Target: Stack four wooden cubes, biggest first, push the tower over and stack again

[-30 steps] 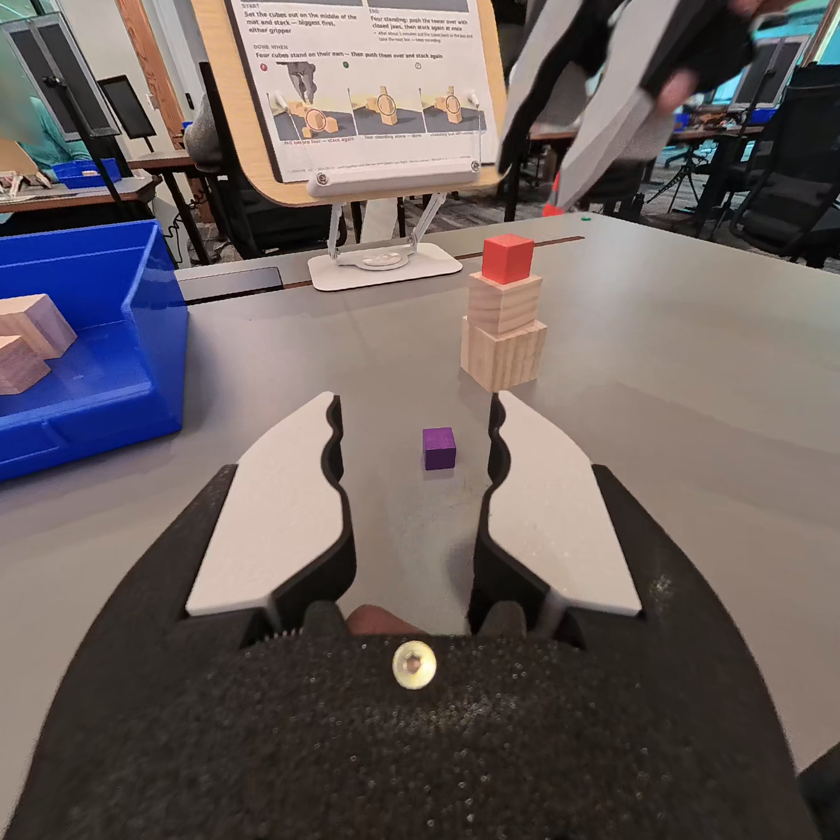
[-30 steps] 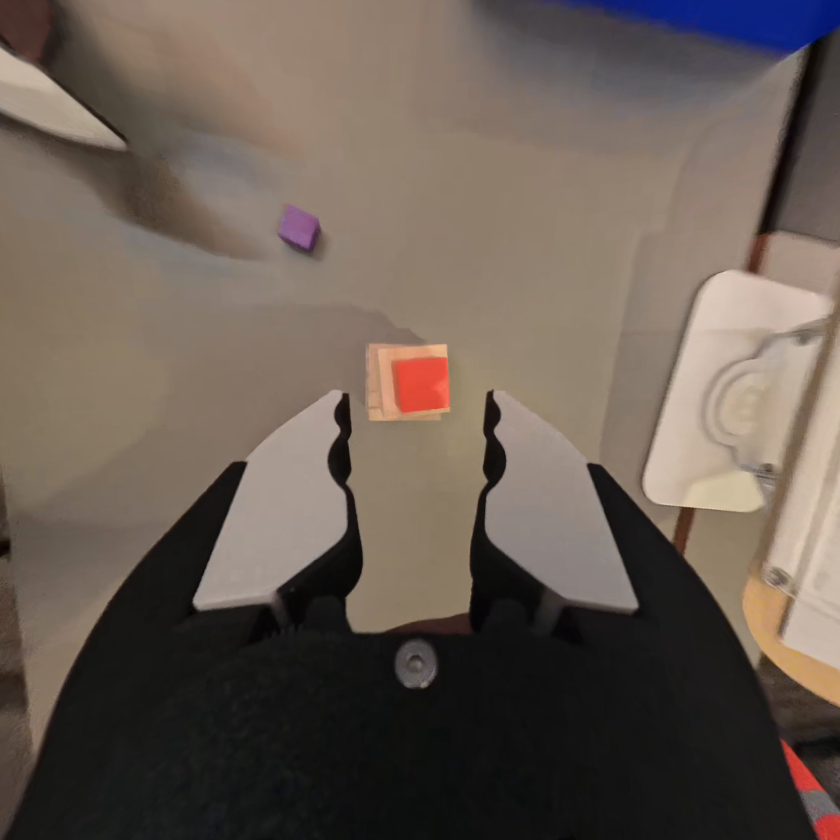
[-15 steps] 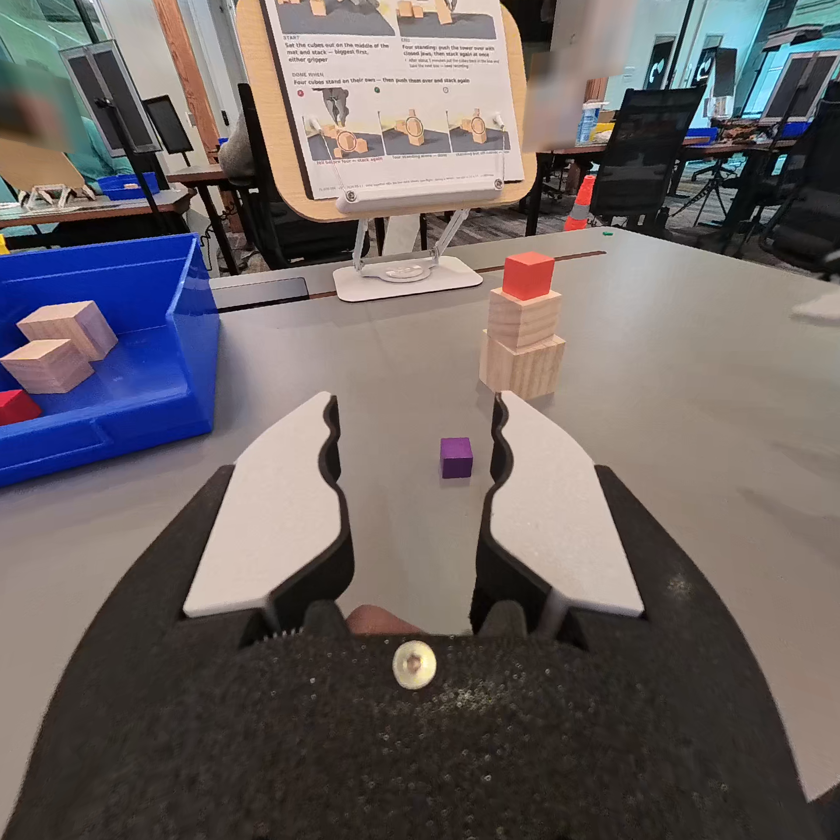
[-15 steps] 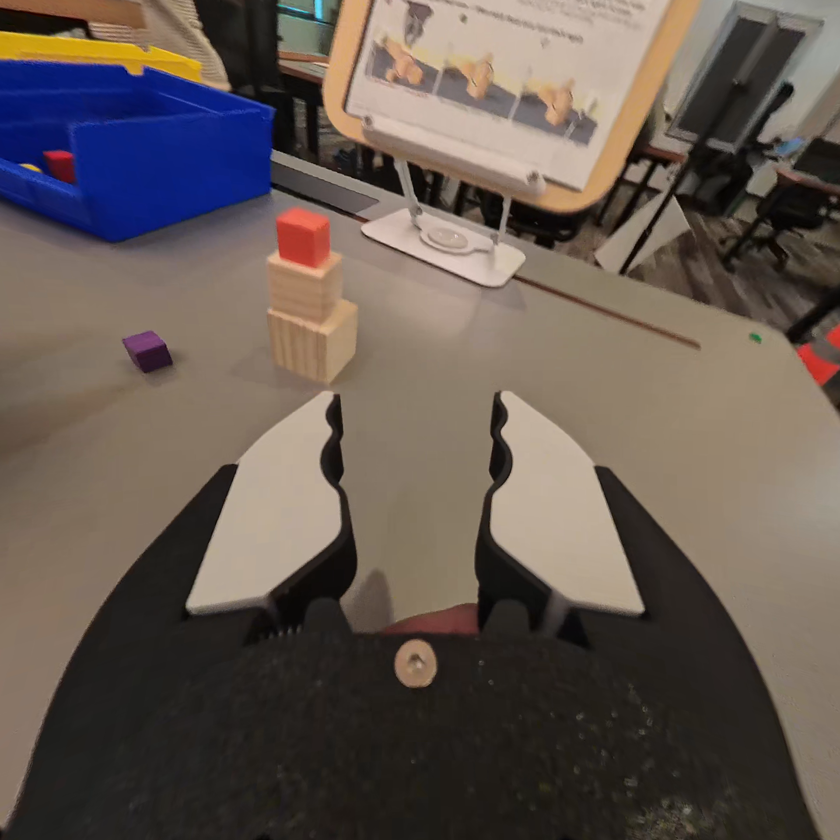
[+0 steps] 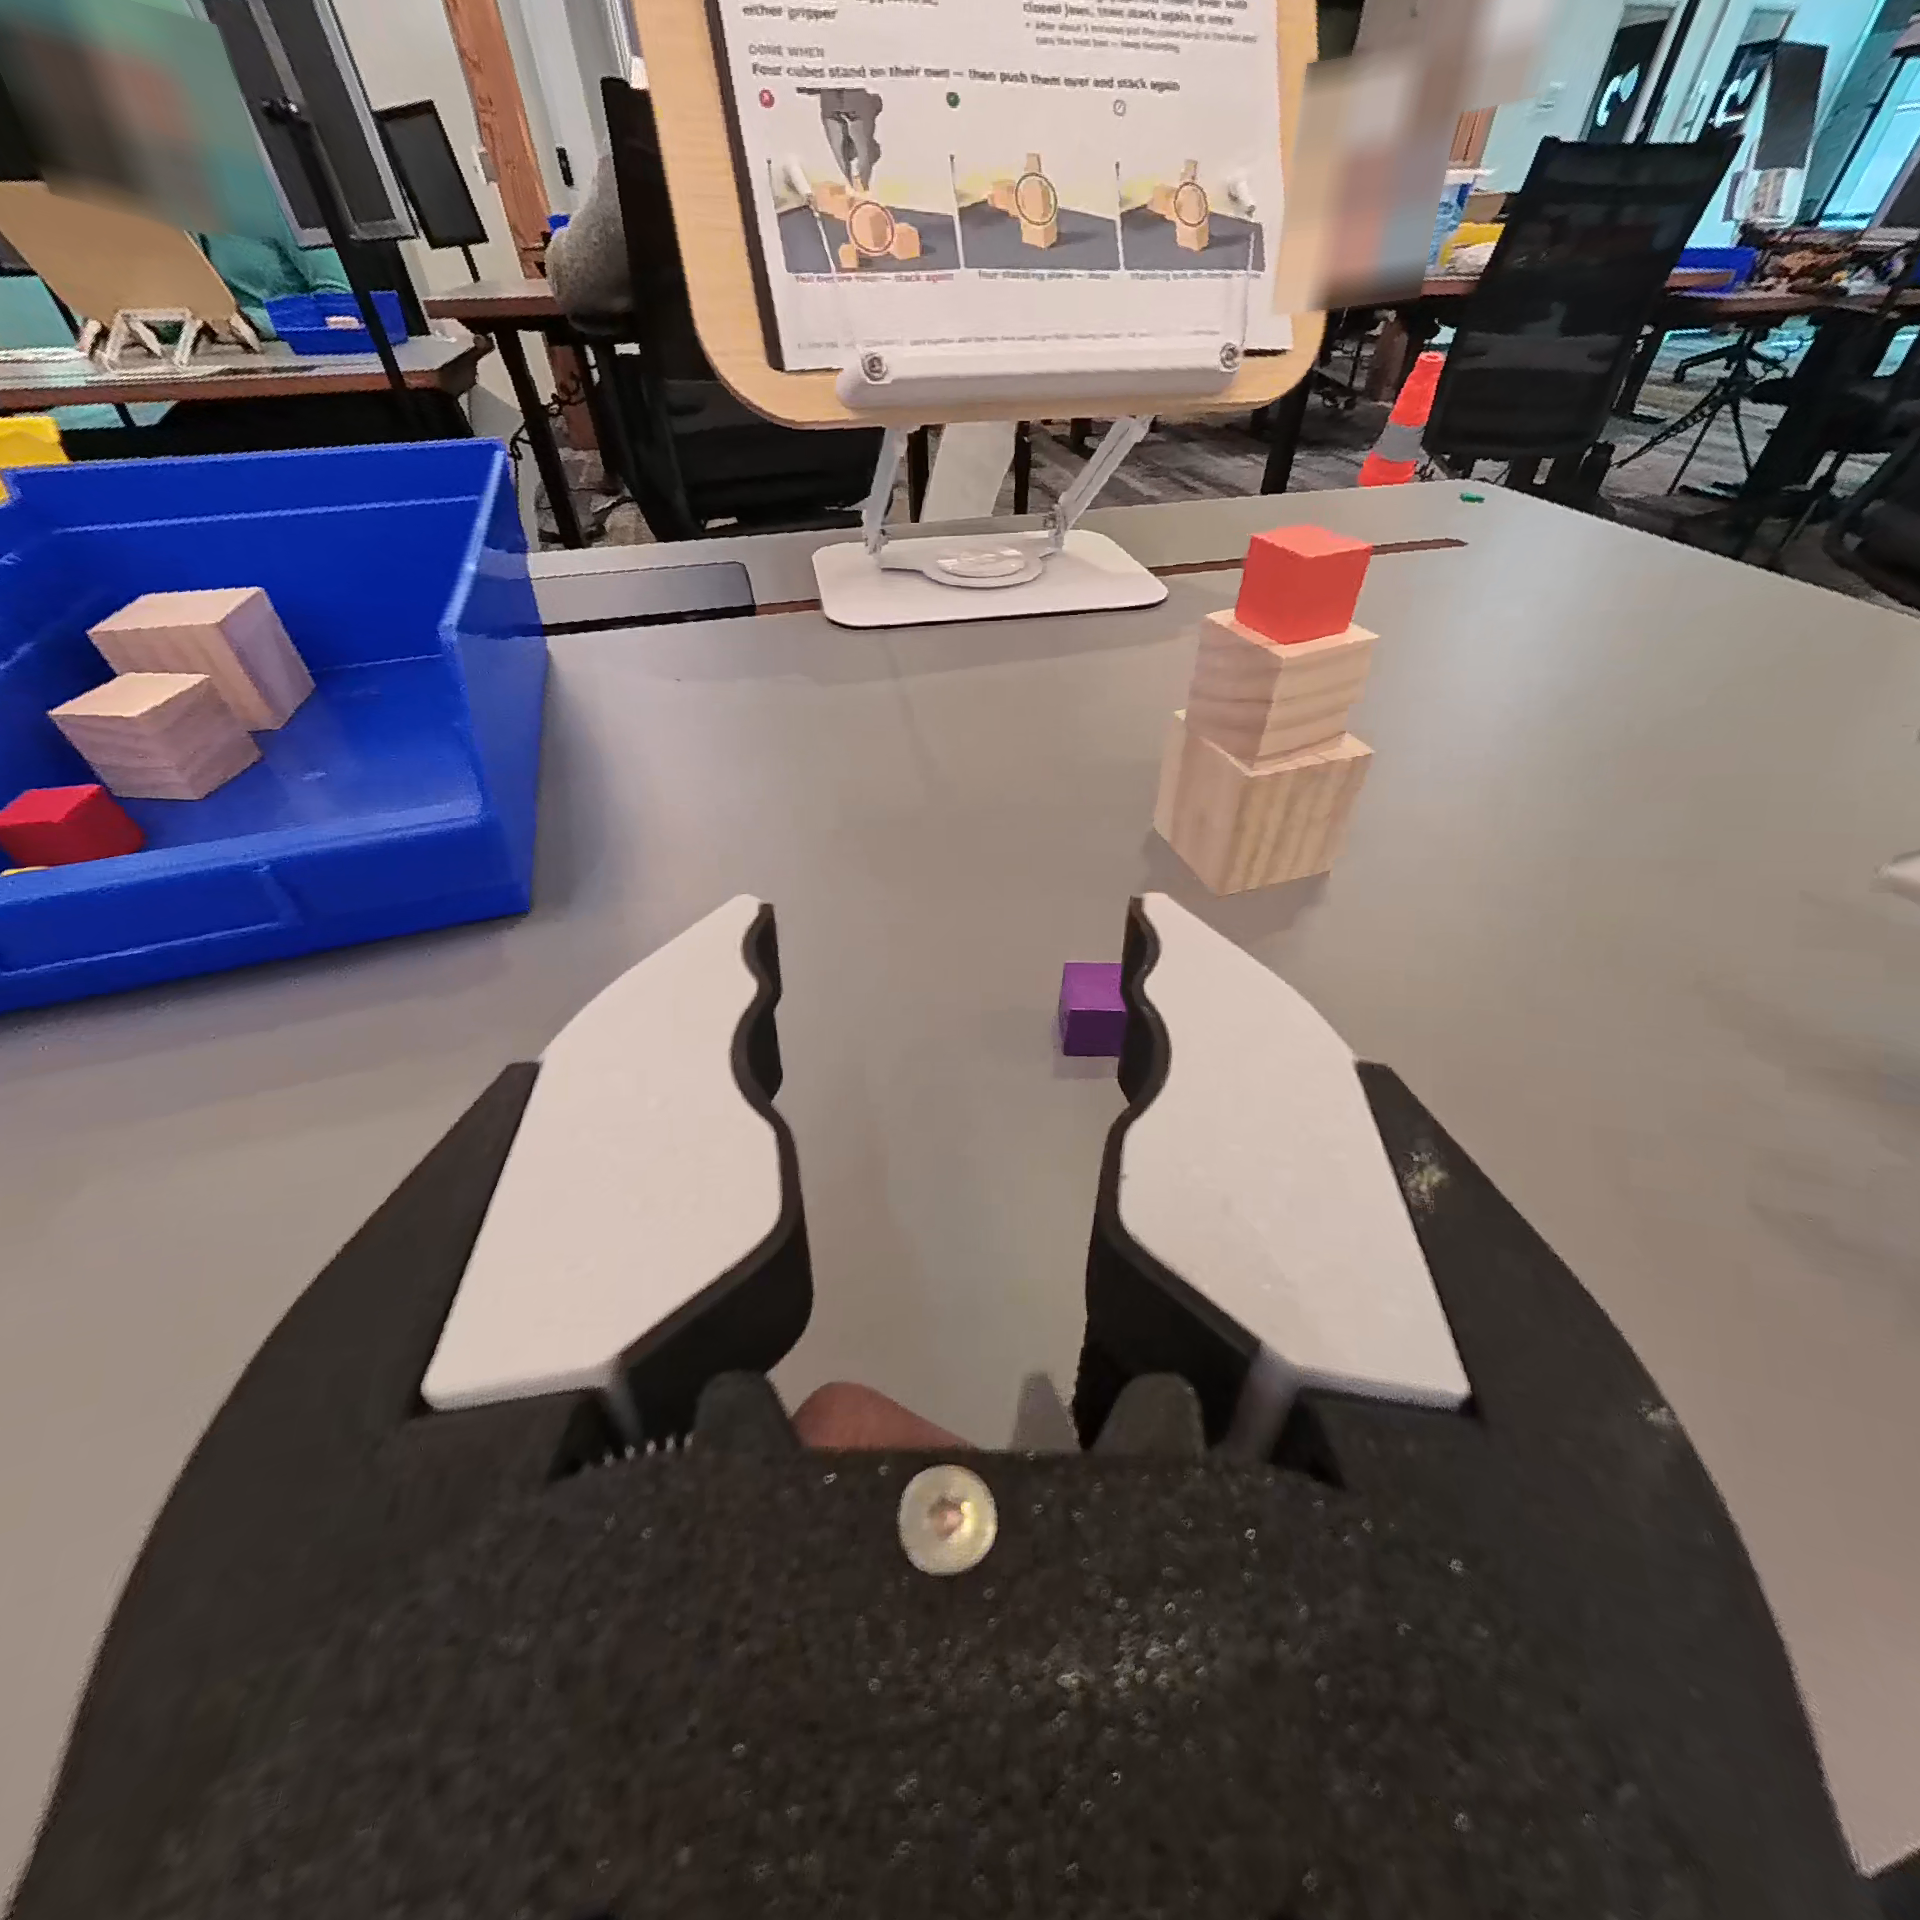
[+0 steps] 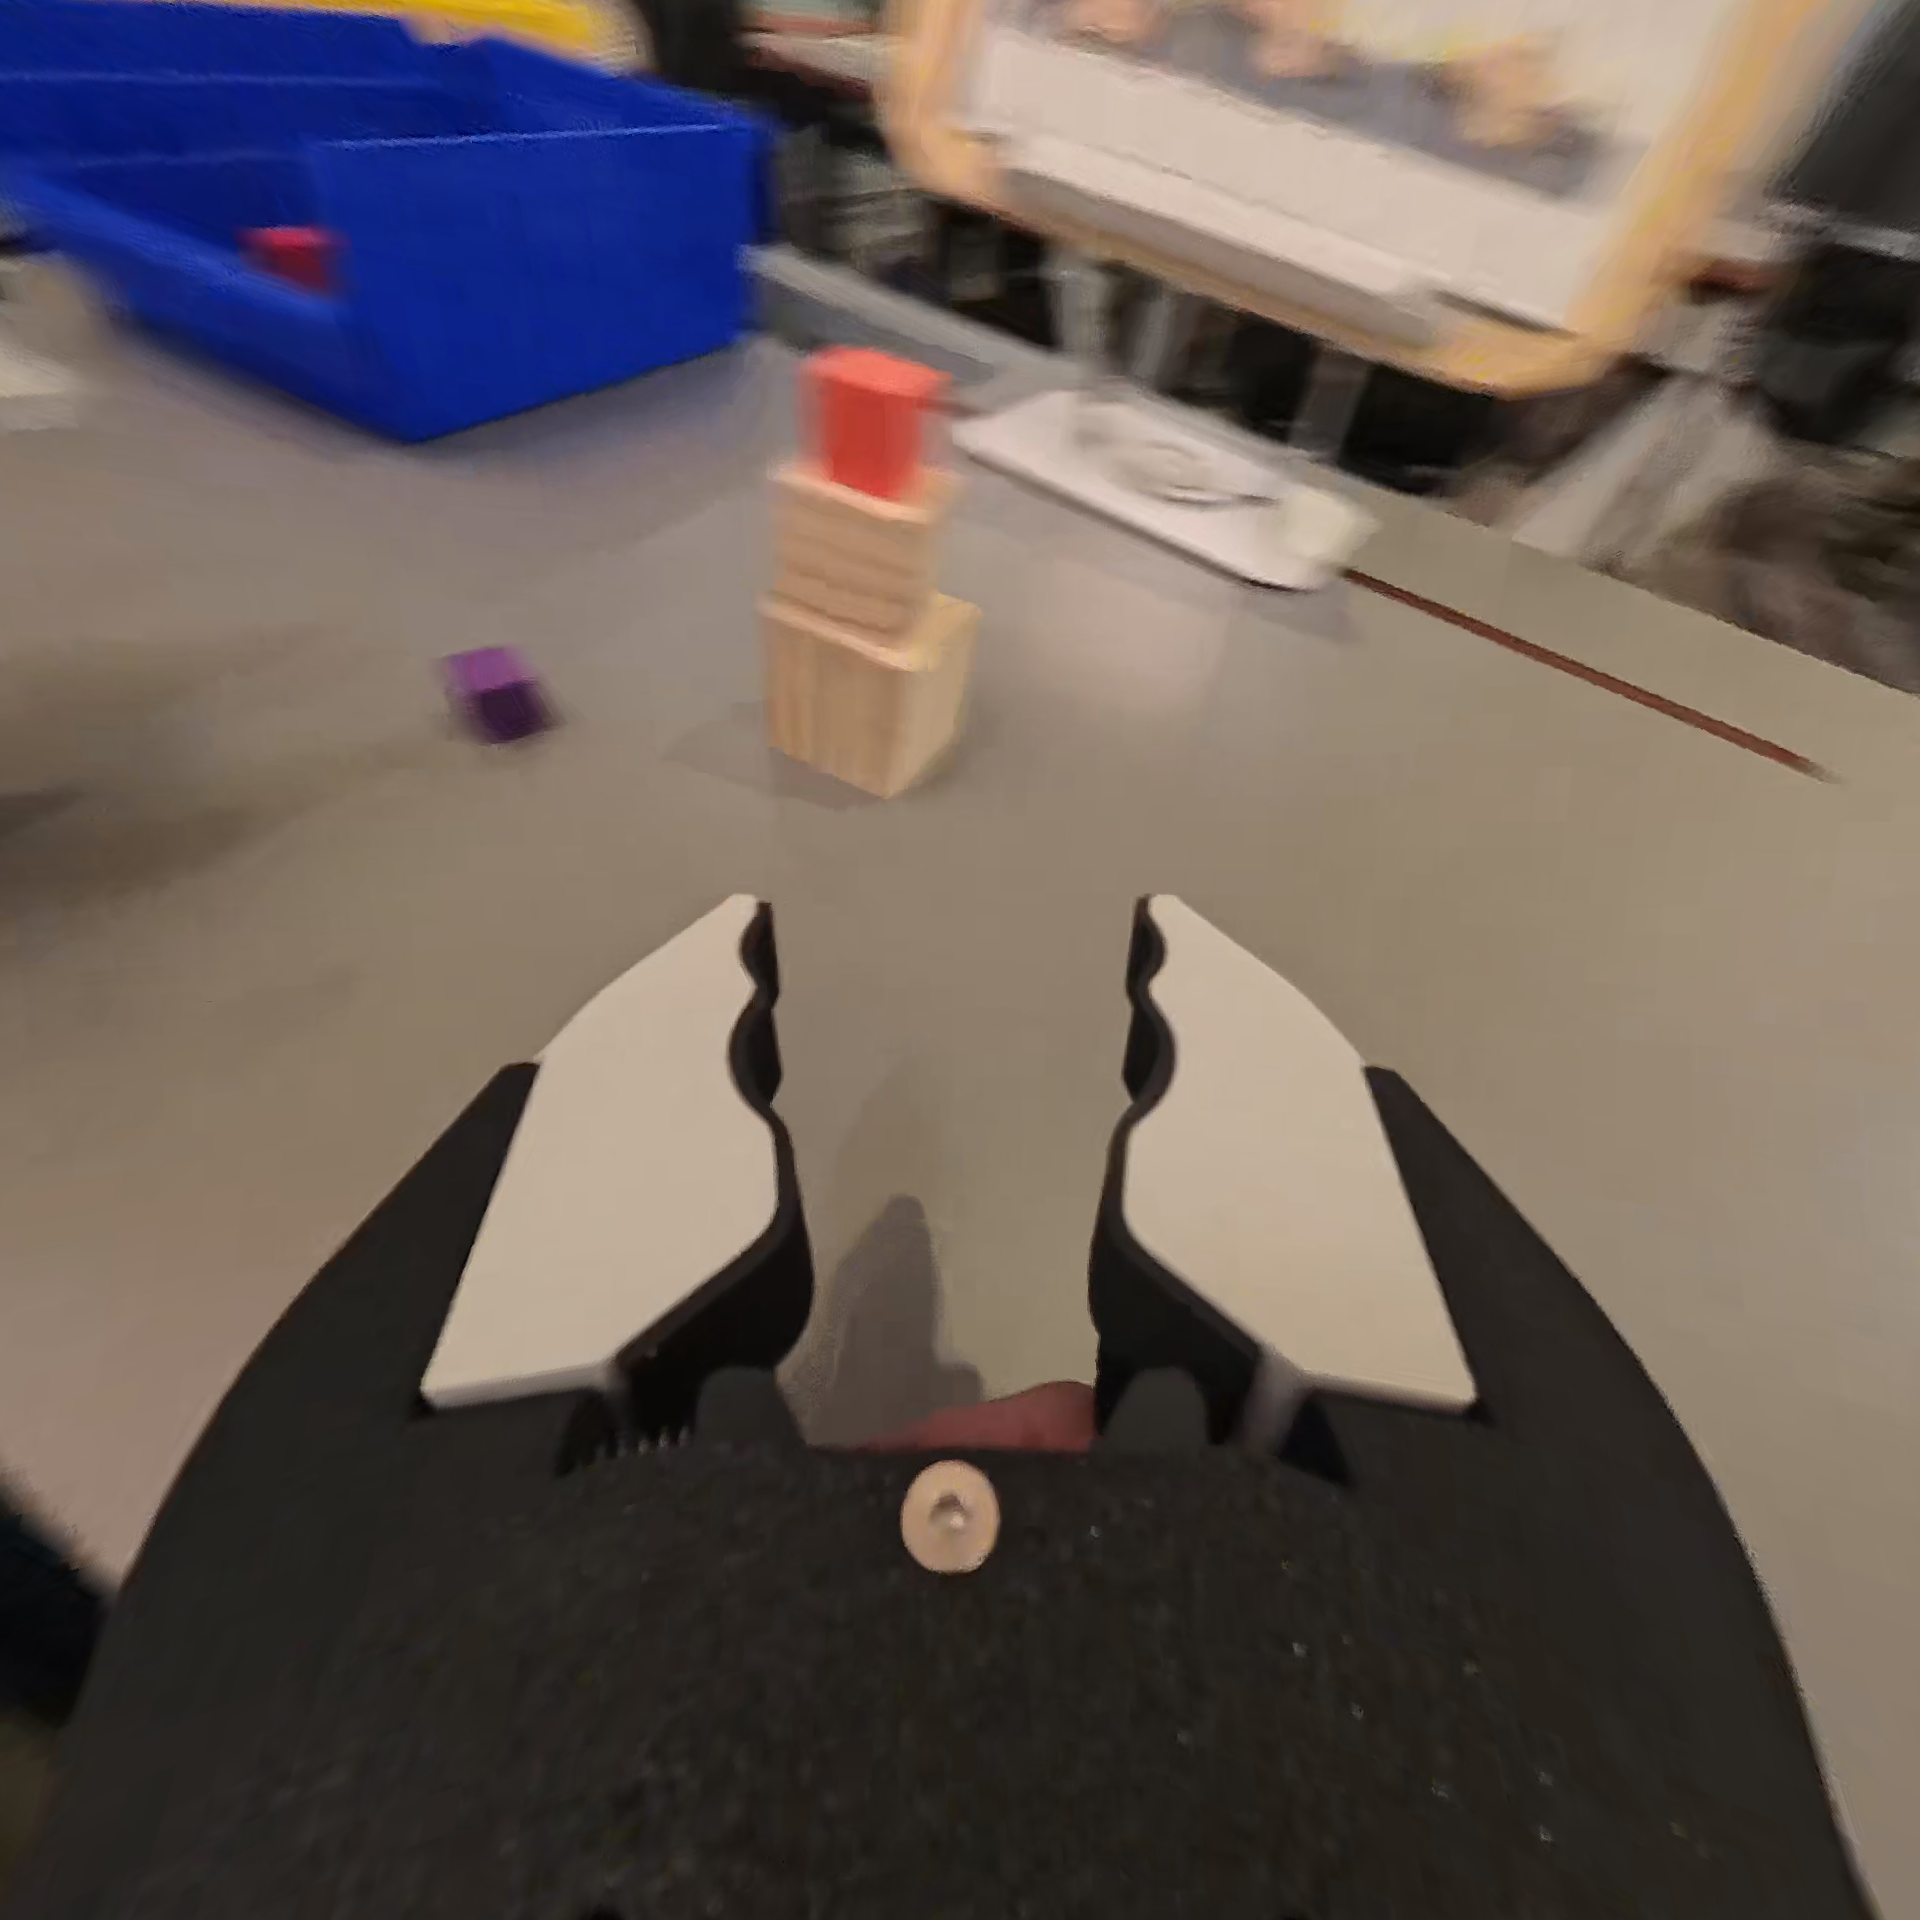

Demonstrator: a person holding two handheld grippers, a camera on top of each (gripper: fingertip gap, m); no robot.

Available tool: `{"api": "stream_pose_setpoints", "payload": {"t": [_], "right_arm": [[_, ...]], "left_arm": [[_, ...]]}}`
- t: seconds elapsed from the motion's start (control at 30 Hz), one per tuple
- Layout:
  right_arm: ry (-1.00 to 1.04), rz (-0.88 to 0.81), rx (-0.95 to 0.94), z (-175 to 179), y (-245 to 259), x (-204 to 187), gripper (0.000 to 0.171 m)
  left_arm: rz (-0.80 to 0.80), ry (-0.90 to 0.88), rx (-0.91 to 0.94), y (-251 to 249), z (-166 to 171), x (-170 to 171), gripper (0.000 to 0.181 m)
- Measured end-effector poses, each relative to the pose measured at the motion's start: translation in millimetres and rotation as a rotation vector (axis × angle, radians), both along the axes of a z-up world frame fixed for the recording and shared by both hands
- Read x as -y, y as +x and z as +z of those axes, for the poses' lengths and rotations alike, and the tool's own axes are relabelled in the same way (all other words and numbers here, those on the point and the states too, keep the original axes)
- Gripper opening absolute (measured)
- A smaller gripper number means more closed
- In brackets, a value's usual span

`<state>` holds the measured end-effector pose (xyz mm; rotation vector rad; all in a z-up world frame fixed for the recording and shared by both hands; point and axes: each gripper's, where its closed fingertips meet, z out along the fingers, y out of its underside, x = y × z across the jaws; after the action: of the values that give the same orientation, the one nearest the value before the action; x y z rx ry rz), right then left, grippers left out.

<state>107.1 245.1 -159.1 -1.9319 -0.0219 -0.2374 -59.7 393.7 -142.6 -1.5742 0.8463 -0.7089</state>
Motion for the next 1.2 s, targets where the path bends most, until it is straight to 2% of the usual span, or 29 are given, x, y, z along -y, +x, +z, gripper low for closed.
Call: {"api": "stream_pose_setpoints", "payload": {"t": [0.03, 0.07, 0.1, 0.17, 0.27, 0.47, 0.57, 0.67, 0.73, 0.8, 0.9, 1.07, 1.2], "right_arm": [[-0.086, 0.142, 0.004, -3.9, -24.4, -12.0, 0.061], [-0.178, 0.24, 0.039, -7.8, -43.2, -23.3, 0.068], [-0.244, 0.294, 0.118, -8.2, -54.9, -36.4, 0.072], [-0.359, 0.404, 0.246, -11.2, -77.5, -64.3, 0.067], [-0.552, 0.508, 0.298, -27.7, -98.3, -102.2, 0.064], [-0.838, 0.567, 0.311, -59.6, -99.5, -140.5, 0.047], [-0.903, 0.57, 0.273, -70.0, -99.9, -146.3, 0.045], [-0.931, 0.557, 0.285, -76.6, -97.5, -148.0, 0.034], [-0.916, 0.569, 0.271, -77.4, -100.2, -149.1, 0.024], [-0.908, 0.575, 0.296, -75.1, -99.0, -147.2, 0.023], [-0.784, 0.577, 0.302, -54.8, -104.3, -140.5, 0.023], [-0.408, 0.45, 0.404, 8.4, -95.2, -104.7, 0.023], [-0.097, 0.245, 0.446, 40.6, -67.3, -52.9, 0.022]], "left_arm": [[0.008, -0.003, 0.005, -1.8, 0.3, -2.4, 0.062], [0.016, -0.01, 0.011, -3.3, 0.3, -5.0, 0.062], [0.019, -0.02, 0.014, -3.8, -0.1, -6.6, 0.062], [0.022, -0.031, 0.014, -4.3, -1.1, -8.3, 0.062], [0.033, -0.009, 0.019, -7.5, 1.1, -10.0, 0.061], [0.031, -0.011, 0.02, -12.8, 0.9, -10.2, 0.06], [0.023, -0.011, 0.021, -14.6, 1.1, -8.9, 0.06], [0.017, -0.012, 0.019, -14.8, 0.9, -8.0, 0.06], [0.013, -0.013, 0.016, -14.2, 0.5, -7.6, 0.059], [0.009, -0.014, 0.009, -13.0, -0.6, -7.4, 0.059], [0.003, -0.012, 0.006, -11.2, -0.9, -6.2, 0.059], [-0.03, 0.004, 0.02, -6.5, 2.3, 1.6, 0.059], [-0.034, 0.027, 0.0, -2.4, 2.5, 8.9, 0.059]]}}
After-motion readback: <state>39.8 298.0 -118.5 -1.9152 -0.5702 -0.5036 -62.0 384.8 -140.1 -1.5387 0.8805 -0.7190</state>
